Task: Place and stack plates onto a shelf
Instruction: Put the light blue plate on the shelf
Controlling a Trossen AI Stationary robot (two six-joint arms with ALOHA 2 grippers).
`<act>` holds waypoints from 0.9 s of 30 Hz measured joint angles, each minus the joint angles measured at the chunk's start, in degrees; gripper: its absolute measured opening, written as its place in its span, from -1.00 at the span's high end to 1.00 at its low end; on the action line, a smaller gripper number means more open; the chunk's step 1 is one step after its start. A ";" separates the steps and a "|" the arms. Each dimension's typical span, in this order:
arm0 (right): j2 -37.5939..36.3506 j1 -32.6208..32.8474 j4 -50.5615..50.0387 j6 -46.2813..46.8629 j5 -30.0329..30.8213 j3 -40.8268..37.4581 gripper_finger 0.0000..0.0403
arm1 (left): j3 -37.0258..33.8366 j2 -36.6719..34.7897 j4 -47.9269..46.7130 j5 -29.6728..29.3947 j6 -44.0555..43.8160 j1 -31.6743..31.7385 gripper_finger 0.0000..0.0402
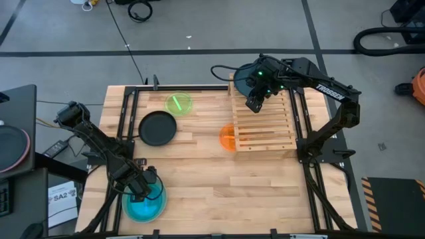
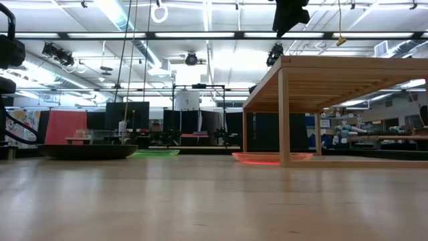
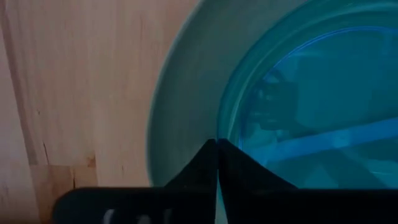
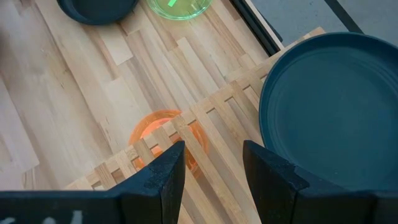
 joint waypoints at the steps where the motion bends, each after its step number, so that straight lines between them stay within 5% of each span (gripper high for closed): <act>1: 0.00 0.00 -0.02 0.00 0.00 0.00 0.17 | -0.01 -0.02 0.00 0.00 -0.02 0.00 0.97; 11: 0.00 0.00 0.01 -0.36 0.00 0.00 0.17 | -0.02 -0.97 -0.07 1.62 0.07 0.00 0.98; 27: 0.00 0.00 0.03 -0.39 0.00 0.00 0.17 | -0.02 -12.13 0.00 2.80 0.04 0.11 0.99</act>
